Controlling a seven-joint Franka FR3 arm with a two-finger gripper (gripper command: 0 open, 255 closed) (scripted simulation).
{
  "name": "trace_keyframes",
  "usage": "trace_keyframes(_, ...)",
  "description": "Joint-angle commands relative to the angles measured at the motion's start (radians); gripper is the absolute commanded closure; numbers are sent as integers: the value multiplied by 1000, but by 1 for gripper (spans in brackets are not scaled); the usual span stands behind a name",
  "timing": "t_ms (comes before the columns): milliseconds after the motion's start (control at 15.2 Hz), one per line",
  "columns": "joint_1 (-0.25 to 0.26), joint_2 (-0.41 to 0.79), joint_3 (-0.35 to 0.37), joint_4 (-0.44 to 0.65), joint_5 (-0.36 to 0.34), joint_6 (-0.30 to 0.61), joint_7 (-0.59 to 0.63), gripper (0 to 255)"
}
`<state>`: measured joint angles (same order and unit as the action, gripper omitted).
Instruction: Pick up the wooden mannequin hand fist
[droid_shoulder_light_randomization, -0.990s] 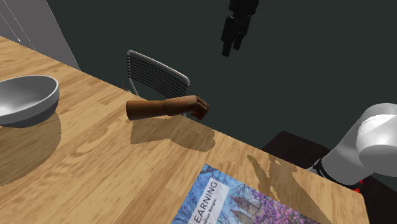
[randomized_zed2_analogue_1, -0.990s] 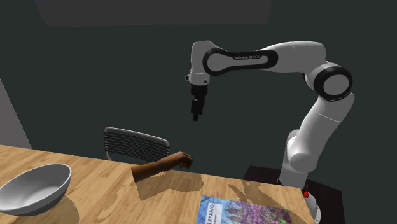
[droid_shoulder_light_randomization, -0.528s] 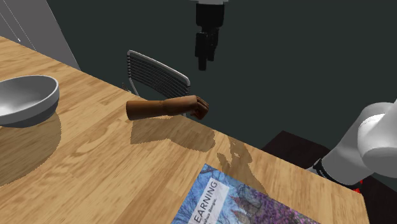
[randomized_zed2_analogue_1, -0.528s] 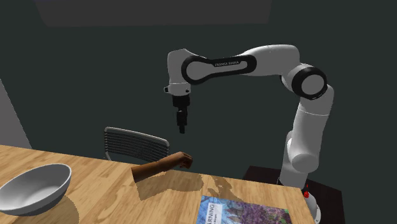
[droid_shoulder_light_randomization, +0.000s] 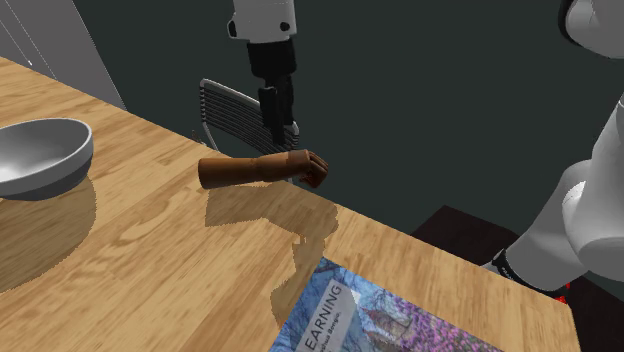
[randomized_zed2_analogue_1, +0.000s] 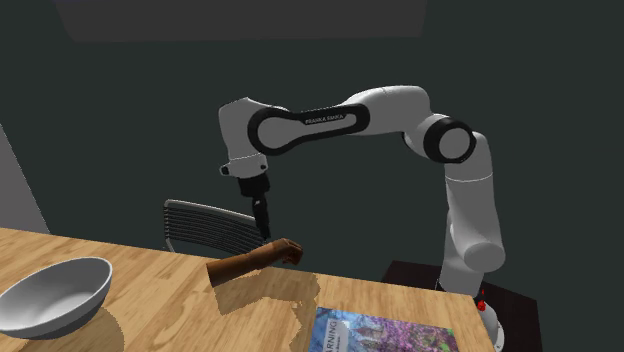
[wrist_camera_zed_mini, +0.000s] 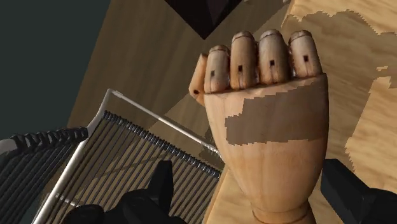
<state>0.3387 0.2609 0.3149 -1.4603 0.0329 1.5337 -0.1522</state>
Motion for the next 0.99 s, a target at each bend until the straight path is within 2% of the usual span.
trace_keyframes(0, 32, 73, 20, 71, -19, -30, -14, 0)
trace_keyframes(132, 68, 145, 37, 146, -39, -65, -27, 0)
trace_keyframes(198, 69, 148, 37, 149, -40, -66, -28, 0)
trace_keyframes(660, 62, 143, 35, 41, -40, 37, -37, 0)
trace_keyframes(792, 62, 143, 35, 41, -40, 37, -37, 0)
trace_keyframes(858, 62, 143, 34, 40, -40, 38, -37, 255)
trace_keyframes(924, 62, 143, 34, 41, -40, 37, -37, 255)
